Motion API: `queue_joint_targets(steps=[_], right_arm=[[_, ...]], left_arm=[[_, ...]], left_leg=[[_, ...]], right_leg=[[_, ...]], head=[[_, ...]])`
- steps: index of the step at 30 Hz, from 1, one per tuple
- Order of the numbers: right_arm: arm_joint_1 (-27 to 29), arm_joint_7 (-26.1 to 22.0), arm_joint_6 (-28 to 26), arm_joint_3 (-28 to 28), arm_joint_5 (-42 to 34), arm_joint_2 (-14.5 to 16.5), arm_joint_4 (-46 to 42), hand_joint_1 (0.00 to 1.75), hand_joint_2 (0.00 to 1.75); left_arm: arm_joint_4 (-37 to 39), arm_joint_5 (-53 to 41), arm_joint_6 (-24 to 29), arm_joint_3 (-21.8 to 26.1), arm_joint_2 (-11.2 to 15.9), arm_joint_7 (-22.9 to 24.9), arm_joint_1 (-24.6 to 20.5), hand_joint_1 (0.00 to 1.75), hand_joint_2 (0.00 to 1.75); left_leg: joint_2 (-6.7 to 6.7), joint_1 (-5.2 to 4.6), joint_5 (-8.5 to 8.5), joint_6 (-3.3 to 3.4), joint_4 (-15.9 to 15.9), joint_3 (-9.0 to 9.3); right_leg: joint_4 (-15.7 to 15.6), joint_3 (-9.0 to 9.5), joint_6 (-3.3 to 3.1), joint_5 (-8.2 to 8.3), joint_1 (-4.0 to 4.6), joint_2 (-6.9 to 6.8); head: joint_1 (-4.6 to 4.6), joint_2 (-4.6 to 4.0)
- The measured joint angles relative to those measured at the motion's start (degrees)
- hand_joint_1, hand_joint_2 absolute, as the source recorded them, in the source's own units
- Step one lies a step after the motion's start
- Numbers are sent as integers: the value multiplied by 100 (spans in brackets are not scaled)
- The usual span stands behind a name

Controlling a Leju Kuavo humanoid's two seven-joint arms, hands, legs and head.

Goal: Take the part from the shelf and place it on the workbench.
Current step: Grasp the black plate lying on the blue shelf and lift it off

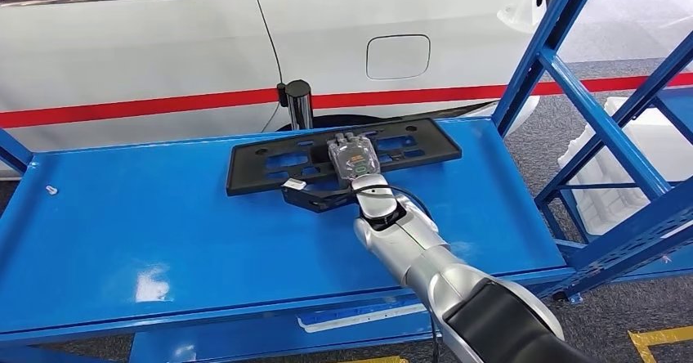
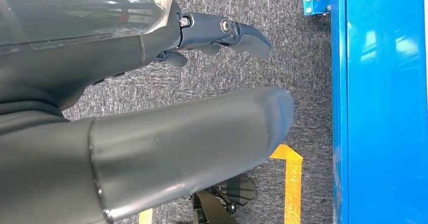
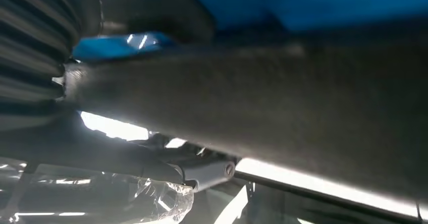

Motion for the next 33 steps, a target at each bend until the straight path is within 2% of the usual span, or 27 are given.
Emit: queue_joint_targets(steps=[17,23,33], right_arm=[[164,98,-115,-53,82,-36,37,175,175],[443,248,-116,-161,253,-138,-279,175,175],[831,262,-292,-372,376,-273,-846,175,175]], left_arm=[[0,-91,0,24,-5,47,4,0,0],[0,-235,-96,20,-11,19,4,0,0],[0,-363,-226,14,-8,12,3,0,0]], left_leg=[[-1,2,-5,-7,0,2],[-2,1,-38,4,0,56],[-2,-1,-47,4,0,76]], right_leg=[[0,-2,-2,-3,0,0],[-4,10,22,-37,0,-1],[-5,31,24,-41,0,-3]], head=[[0,0],[0,0],[0,0]])
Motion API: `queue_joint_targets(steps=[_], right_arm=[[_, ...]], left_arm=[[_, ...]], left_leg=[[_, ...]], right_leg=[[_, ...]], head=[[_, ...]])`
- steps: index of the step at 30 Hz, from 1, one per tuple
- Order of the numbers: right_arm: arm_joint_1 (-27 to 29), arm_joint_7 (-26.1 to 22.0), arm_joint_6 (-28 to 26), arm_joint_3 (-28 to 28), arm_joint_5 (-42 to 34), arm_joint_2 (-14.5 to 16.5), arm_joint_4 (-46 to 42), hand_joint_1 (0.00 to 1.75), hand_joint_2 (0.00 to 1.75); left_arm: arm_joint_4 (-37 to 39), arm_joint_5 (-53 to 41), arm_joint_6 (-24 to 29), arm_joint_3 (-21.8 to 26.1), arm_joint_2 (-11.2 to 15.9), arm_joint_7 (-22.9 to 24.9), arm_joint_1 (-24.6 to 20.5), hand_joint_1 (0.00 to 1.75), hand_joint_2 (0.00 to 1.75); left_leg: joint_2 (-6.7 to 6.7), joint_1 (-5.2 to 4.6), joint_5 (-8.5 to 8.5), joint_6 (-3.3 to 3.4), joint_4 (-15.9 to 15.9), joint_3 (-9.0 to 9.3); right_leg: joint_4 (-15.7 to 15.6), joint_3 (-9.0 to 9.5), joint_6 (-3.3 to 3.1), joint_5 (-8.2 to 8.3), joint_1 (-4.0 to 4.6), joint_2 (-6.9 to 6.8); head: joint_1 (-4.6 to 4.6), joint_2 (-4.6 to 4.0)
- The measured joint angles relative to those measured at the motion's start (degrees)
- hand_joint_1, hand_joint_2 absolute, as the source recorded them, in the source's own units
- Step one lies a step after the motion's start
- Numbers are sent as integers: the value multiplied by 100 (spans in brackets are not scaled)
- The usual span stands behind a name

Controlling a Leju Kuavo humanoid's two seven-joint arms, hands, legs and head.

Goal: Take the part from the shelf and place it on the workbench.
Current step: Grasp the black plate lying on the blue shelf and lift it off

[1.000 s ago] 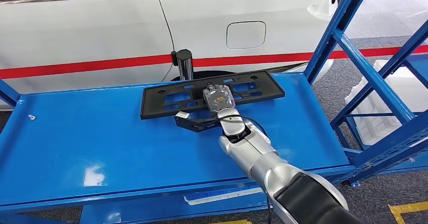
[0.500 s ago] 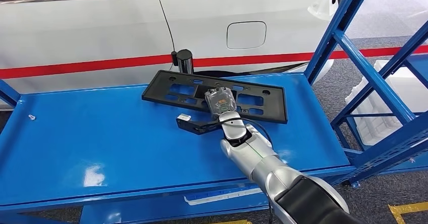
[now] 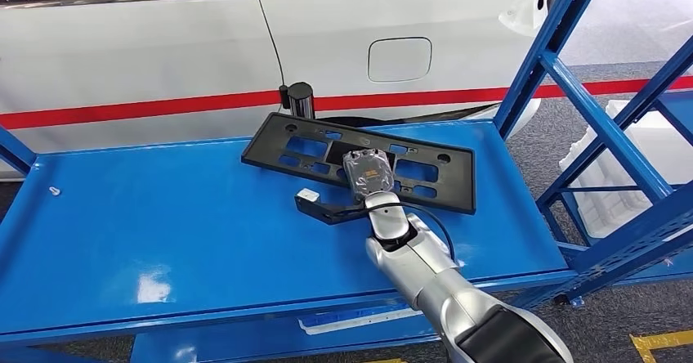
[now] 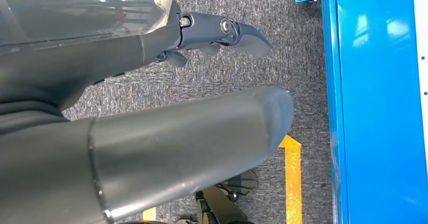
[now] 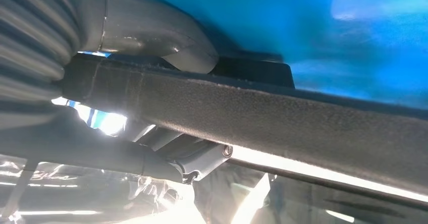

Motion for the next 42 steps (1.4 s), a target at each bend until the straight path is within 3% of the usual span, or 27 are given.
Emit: queue_joint_targets(steps=[11,16,21,28,33,42], right_arm=[[902,-939,-574,-444,-341,-51,-1981,175,175],[1006,-1452,-1137,-560,-935,-67,-2610,175,175],[1017,-2036,-1366,-636,-1885,-93,-2859,175,175],[976,-2862,-1073,-670,-3668,-97,-3125,175,175],[987,-3572,-401,-711,-5471,-107,-3439,175,175],[1000,-3669,-225,-728,-5840,-115,-3529,175,175]], left_arm=[[0,-56,-54,12,4,-5,-16,0,0],[0,-74,-44,32,1,-10,-19,0,0],[0,-124,-17,116,-11,-15,-23,0,0],[0,-161,27,257,-29,-26,-29,0,0],[0,-223,24,316,-35,-66,-32,0,0],[0,-234,20,325,-36,-67,-32,0,0]], left_leg=[[9,1,-3,-3,1,-14],[7,3,-4,-4,0,-21],[7,2,-3,-4,0,-28],[7,1,-4,-4,0,-31],[8,1,-4,-4,0,-30],[7,2,-4,-4,0,-30]], right_leg=[[1,28,3,5,0,9],[1,22,2,4,1,8],[2,16,2,4,1,9],[2,14,2,4,0,9],[2,13,2,4,0,9],[2,12,2,4,0,9]], head=[[0,0],[0,0],[0,0],[0,0],[0,0],[0,0]])
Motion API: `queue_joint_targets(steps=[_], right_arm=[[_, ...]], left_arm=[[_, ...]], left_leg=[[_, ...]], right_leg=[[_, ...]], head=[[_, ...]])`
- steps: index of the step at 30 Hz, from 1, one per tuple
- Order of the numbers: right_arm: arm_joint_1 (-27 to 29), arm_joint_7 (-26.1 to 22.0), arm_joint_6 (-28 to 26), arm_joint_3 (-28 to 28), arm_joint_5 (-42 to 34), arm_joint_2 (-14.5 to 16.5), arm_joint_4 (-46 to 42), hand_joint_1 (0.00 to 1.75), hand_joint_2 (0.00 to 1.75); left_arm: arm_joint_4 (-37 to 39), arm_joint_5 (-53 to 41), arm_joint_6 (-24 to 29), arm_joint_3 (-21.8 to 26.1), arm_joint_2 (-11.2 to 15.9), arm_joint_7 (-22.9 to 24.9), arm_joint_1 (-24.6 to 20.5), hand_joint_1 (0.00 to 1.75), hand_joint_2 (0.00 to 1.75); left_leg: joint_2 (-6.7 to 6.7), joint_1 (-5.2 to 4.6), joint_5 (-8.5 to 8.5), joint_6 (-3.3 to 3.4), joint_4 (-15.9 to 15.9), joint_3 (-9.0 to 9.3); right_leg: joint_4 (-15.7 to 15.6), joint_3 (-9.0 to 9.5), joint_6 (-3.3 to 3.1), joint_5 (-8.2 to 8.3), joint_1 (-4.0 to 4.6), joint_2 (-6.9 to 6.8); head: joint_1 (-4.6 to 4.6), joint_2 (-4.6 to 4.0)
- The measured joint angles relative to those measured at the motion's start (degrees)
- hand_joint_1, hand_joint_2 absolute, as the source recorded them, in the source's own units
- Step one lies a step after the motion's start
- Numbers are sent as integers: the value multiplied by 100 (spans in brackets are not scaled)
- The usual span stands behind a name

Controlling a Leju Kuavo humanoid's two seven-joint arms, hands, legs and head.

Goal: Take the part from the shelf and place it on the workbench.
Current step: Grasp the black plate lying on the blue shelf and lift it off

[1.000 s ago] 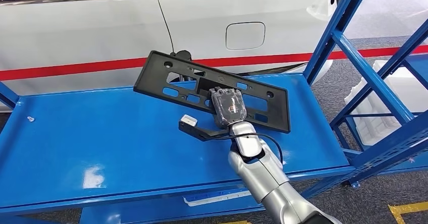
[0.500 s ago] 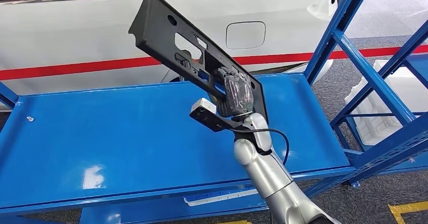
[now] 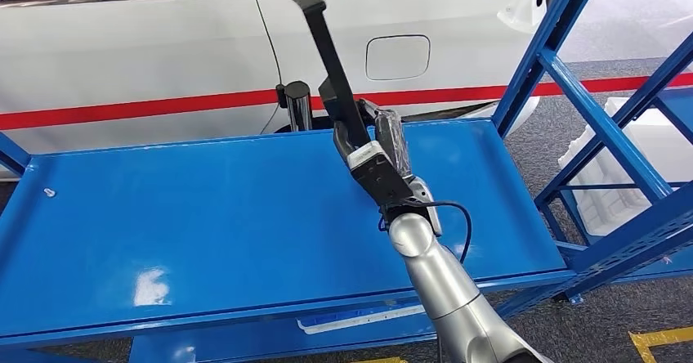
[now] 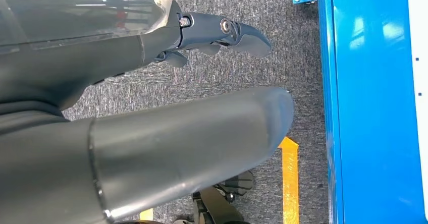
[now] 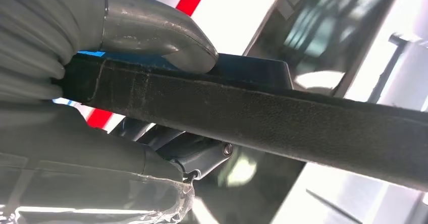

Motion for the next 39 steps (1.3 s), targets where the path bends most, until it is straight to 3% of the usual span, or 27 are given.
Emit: queue_joint_targets(steps=[1,5,8,15,22,28,39], right_arm=[[21,-44,102,-15,-188,-8,-62,175,175],[288,-265,567,-75,-1085,-95,-662,175,175],[405,-311,674,-78,-1303,-167,-1155,175,175],[402,-313,686,-77,-1308,-203,-1258,175,175],[228,-284,918,28,-1454,-235,-1234,175,175],[14,-18,1383,285,-1486,-246,-1057,175,175],[208,-97,1576,478,-1570,-287,-709,175,175]], left_arm=[[0,-1,-1,7,0,0,0,0,0],[0,1,3,103,1,-16,0,0,175],[-1,2,23,192,-1,-52,-5,0,175],[0,2,29,229,-2,-74,-6,0,175],[-1,-10,346,283,-12,-55,-18,0,175],[-2,-21,437,375,-81,269,-52,0,175],[-2,-11,347,462,-121,424,-69,0,175]], left_leg=[[0,0,0,0,0,0],[-1,0,0,0,0,-13],[-2,0,0,0,0,-25],[-2,0,0,0,0,-26],[-3,0,0,0,0,-30],[-3,0,0,0,0,-31],[-3,0,0,0,0,-32]], right_leg=[[0,0,0,0,0,0],[0,-10,0,0,0,-1],[0,-20,0,0,0,-1],[0,-20,0,0,0,-1],[1,-21,0,0,0,-1],[1,-22,0,0,0,-2],[1,-25,0,-1,0,-2]], head=[[0,0],[0,0],[0,0],[0,0],[0,0],[0,0],[0,0]])
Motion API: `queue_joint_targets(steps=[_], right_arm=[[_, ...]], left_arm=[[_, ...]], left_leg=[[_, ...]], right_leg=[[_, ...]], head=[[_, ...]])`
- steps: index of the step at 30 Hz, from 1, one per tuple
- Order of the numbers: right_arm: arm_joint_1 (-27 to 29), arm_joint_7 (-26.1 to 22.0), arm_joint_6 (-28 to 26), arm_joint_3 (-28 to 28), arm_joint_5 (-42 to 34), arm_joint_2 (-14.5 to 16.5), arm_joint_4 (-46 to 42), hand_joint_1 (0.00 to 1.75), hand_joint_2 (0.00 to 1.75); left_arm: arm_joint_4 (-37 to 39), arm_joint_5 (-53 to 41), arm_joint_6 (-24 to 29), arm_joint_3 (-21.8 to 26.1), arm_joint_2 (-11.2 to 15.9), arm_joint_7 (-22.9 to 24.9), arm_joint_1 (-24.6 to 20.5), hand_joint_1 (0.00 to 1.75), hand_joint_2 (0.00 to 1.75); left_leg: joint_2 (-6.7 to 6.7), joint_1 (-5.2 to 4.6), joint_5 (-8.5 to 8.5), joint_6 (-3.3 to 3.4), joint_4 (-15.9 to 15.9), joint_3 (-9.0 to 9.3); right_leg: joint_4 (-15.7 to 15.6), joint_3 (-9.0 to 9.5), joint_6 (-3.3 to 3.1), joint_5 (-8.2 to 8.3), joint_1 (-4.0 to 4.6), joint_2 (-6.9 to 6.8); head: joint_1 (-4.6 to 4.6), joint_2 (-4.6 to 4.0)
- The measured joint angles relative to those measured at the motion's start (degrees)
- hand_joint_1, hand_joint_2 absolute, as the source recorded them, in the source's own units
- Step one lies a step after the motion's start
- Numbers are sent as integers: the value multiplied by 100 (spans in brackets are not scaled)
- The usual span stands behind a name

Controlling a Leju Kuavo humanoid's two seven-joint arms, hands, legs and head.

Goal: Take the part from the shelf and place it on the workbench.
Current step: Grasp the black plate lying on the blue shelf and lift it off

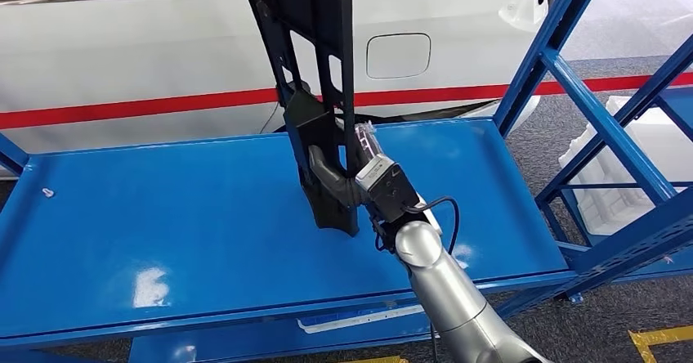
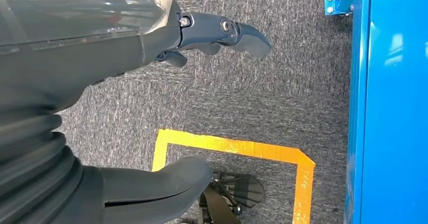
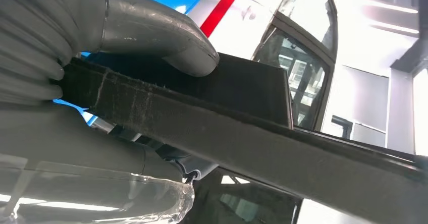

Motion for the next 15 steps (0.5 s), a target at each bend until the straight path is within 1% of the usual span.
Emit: queue_joint_targets(steps=[3,6,8,9,10,11,12,13,14,15], right_arm=[[58,-36,38,-37,-32,-5,-2,175,175],[88,-50,67,-53,-35,-4,-24,175,175],[102,-45,87,-58,-35,-5,-52,175,175],[114,-41,97,-63,-35,-8,-66,175,175],[130,-38,107,-67,-36,-12,-74,175,175],[154,-34,113,-72,-36,-18,-81,175,175],[177,-36,116,-74,-37,-23,-85,175,175],[200,-39,118,-74,-39,-29,-89,175,175],[218,-42,118,-76,-40,-33,-94,175,175],[226,-45,118,-80,-42,-37,-98,175,175]], left_arm=[[0,-11,-21,37,-15,-3,-6,0,175],[0,-63,-54,54,-21,18,-7,0,175],[0,-94,-71,55,-25,36,-9,0,175],[0,-105,-87,55,-28,42,-11,0,175],[0,-113,-104,55,-30,45,-14,0,175],[0,-116,-121,55,-31,46,-18,0,175],[0,-119,-133,55,-28,46,-21,0,175],[0,-120,-138,55,-26,46,-23,0,175],[0,-120,-140,55,-25,46,-23,0,175],[0,-120,-142,55,-25,46,-23,0,175]], left_leg=[[0,-2,-2,2,3,0],[1,-12,-27,63,29,-8],[12,4,6,113,-26,29],[20,19,40,141,-78,59],[31,36,70,165,-131,86],[41,52,91,180,-164,102],[42,53,97,191,-173,103],[44,54,96,189,-172,99],[43,56,95,184,-169,97],[40,63,94,172,-166,98]], right_leg=[[-3,3,2,1,-3,0],[-28,26,30,9,-59,-1],[-20,35,61,4,-56,-5],[63,-5,59,-46,-46,-11],[253,-100,40,-147,-37,-17],[579,-260,10,-301,-38,-23],[981,-463,-15,-473,-40,-25],[1368,-653,-19,-609,-49,-26],[1622,-779,2,-678,-62,-27],[1655,-797,45,-655,-79,-28]], head=[[0,0],[-3,0],[-4,0],[-3,0],[2,0],[7,0],[11,0],[15,0],[15,0],[15,0]])
